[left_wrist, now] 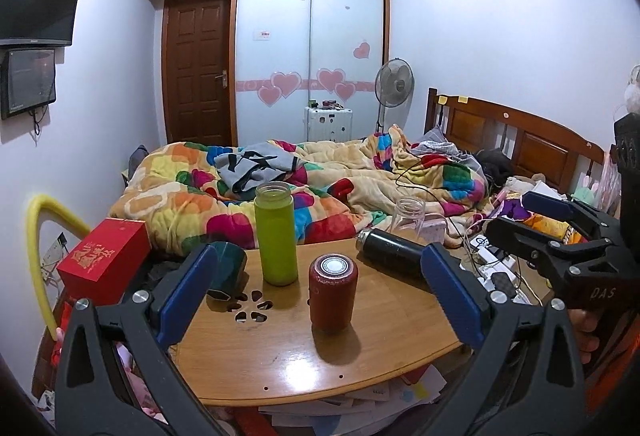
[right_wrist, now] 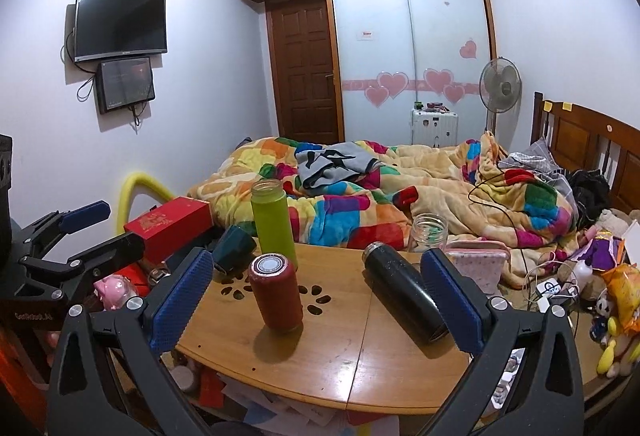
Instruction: Flip cup upside down
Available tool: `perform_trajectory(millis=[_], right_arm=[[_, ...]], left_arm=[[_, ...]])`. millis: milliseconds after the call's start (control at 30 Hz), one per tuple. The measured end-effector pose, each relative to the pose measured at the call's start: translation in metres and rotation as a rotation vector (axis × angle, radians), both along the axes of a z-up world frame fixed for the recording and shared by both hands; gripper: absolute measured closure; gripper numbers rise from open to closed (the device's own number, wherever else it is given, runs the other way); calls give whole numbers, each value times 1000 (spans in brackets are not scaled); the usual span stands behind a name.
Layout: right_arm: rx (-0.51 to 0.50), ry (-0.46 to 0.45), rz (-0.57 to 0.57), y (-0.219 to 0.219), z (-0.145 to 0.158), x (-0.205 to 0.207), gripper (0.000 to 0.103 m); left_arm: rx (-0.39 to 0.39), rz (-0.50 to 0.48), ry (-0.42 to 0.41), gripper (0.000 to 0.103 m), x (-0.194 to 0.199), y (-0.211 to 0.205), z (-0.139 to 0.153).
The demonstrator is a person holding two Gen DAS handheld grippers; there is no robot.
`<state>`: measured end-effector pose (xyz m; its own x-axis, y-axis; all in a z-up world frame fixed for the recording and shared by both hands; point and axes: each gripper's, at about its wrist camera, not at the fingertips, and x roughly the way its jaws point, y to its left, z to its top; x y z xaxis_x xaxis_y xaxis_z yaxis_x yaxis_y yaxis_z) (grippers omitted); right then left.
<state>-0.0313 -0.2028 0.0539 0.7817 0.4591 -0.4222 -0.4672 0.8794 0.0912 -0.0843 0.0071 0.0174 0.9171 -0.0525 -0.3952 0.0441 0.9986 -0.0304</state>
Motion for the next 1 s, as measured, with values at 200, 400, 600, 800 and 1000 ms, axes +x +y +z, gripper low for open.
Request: perform_trajectory(millis=[200, 400, 600, 800, 1000], right_arm=[[7, 2, -13, -2, 0, 2, 0], [-1, 1, -23, -3, 2, 4, 0], [-4, -7, -16, 1, 5, 0, 0], [-6, -14, -10, 2, 6, -1, 0], [-3, -18, -6, 3, 7, 0, 0]], left_arm=[[-2, -1, -2, 0, 2, 0, 1], [2, 2, -8, 0, 2, -2, 3], [-7, 8, -23, 0, 2, -2, 6], [-24, 2, -18, 0, 1, -3, 7], [-40, -4, -19, 0, 1, -1, 7]])
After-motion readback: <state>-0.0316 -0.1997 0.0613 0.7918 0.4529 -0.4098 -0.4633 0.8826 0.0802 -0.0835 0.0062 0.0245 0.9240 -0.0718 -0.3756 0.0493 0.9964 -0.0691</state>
